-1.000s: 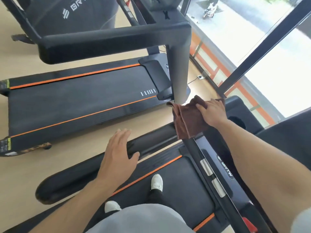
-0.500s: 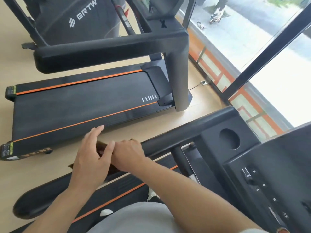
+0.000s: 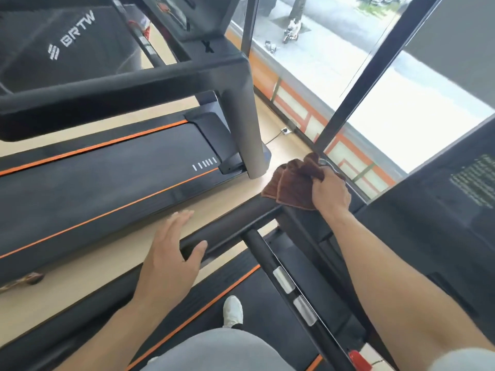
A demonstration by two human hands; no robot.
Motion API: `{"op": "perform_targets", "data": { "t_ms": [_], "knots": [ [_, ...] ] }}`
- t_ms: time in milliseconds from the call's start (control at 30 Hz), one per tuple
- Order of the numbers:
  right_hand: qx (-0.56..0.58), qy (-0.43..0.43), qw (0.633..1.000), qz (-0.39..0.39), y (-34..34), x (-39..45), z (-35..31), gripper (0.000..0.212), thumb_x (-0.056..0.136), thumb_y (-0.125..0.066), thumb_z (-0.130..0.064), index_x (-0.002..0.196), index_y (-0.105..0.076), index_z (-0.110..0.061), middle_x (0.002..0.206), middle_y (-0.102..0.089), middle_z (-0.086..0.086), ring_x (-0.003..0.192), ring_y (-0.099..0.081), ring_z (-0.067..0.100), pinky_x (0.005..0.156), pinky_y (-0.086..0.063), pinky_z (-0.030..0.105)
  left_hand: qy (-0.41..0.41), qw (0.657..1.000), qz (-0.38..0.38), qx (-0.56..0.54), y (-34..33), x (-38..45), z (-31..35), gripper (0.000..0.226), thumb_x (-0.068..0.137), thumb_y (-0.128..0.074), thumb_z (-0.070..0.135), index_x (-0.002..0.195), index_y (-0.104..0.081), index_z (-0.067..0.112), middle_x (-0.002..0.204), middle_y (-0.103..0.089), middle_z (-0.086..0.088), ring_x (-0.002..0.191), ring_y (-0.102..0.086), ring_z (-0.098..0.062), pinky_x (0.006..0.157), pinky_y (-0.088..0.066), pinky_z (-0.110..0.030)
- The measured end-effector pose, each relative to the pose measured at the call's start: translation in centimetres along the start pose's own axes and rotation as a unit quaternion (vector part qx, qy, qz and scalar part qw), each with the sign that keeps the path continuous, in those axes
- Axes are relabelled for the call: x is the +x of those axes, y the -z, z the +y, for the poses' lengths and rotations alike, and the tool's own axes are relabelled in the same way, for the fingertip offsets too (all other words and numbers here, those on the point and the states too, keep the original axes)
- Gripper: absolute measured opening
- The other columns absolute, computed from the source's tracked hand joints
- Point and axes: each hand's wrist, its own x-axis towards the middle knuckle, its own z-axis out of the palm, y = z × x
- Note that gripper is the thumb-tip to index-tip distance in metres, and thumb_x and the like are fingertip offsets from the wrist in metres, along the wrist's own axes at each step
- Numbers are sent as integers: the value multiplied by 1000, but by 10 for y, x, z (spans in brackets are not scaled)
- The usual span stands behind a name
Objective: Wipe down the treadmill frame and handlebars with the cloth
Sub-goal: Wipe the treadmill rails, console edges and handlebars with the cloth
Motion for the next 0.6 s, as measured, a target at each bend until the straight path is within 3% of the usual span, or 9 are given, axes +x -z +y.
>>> {"op": "perform_targets", "data": {
  "t_ms": [100,167,233,300,400,467,500,533,600],
  "knots": [
    [168,-26,986,-4,21,-25,-16,33,107,-45,-38,127,-65,-21,117,-70,1,112,-65,31,96,-47,38,-5,1000,-18,-23,-1,-2,1,50,95,-64,30,141,-45,41,139,-42,31,128,-35,11,106,-28,-21],
    [289,-28,957,-31,34,-59,-34,17,104,-55,-34,115,-67,-26,101,-73,-9,101,-70,23,90,-53,37,1,998,-35,-47,1,-4,2,46,95,-65,35,137,-48,42,133,-48,31,122,-41,10,101,-32,-21],
    [414,-30,903,-108,43,-99,-50,14,102,-62,-24,113,-70,-27,99,-78,-7,96,-75,22,88,-59,43,15,993,-65,-94,2,-6,6,44,94,-66,40,135,-52,43,132,-54,28,123,-48,7,102,-35,-22],
    [527,-25,823,-210,47,-134,-64,25,101,-59,-18,124,-70,-19,117,-76,7,110,-72,30,94,-58,49,49,974,-101,-196,4,-6,12,41,94,-66,40,133,-55,39,130,-61,24,121,-55,6,104,-40,-21],
    [603,-56,727,-323,51,-175,-82,37,99,-54,-23,132,-65,-8,129,-71,13,120,-67,30,99,-56,43,116,900,-144,-395,13,-5,17,46,84,-74,53,127,-62,40,126,-70,13,117,-66,-6,105,-48,-36],
    [591,-59,722,-356,47,-193,-90,37,99,-54,-27,128,-69,-9,128,-72,11,122,-67,29,104,-51,44,151,853,-153,-475,18,-10,16,57,74,-82,54,125,-65,35,123,-73,6,114,-70,-17,105,-50,-44],
    [572,-53,738,-354,41,-199,-90,34,100,-54,-27,124,-73,-11,126,-73,10,122,-66,28,109,-47,46,169,834,-150,-504,19,-14,16,61,70,-84,52,123,-67,28,120,-75,3,112,-71,-20,104,-51,-44],
    [547,-45,763,-341,35,-204,-90,31,101,-54,-26,120,-76,-13,124,-74,9,122,-66,28,112,-44,48,184,826,-134,-516,19,-17,16,63,66,-87,52,119,-70,23,117,-76,1,110,-72,-21,104,-51,-44],
    [515,-53,797,-312,26,-213,-90,28,103,-55,-28,113,-79,-20,119,-76,5,120,-67,26,113,-44,50,204,847,-77,-485,16,-22,14,63,60,-89,60,108,-75,22,111,-77,3,107,-72,-19,103,-52,-43]
  ]
}}
